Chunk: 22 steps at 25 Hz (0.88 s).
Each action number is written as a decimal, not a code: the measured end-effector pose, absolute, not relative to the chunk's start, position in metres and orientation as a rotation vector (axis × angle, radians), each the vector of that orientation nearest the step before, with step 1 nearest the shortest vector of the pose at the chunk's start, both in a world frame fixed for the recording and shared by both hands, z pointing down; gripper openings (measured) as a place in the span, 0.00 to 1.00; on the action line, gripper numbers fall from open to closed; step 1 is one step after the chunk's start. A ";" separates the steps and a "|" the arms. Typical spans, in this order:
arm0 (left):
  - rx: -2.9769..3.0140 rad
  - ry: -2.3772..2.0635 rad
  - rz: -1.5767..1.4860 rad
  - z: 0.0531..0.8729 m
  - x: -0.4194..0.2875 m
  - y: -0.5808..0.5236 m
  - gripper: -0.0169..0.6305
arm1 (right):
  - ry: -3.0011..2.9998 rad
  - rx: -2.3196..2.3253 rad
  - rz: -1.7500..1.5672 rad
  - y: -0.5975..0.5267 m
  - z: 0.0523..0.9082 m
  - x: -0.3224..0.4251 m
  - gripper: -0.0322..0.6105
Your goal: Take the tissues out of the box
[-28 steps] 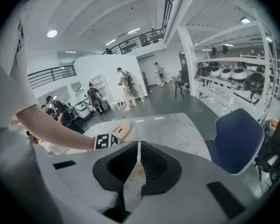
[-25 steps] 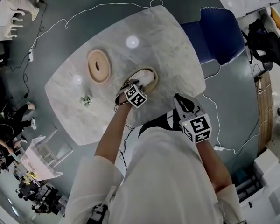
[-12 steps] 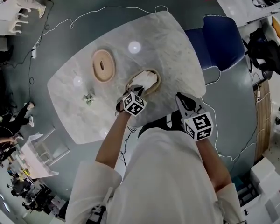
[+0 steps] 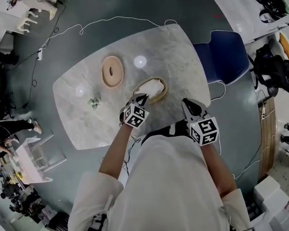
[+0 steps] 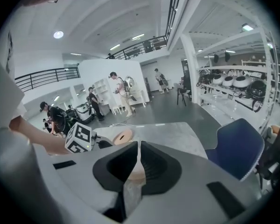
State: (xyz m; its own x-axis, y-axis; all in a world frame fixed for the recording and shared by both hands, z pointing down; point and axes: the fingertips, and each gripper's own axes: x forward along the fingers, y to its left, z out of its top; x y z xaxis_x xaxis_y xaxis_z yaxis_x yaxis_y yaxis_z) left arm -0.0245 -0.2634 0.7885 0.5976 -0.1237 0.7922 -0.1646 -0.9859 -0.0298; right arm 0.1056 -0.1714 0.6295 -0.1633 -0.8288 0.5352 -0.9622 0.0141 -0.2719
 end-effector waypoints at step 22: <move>2.799 -0.854 0.899 0.630 -0.066 -0.245 0.06 | -2.268 1.691 0.664 -0.184 0.586 0.123 0.12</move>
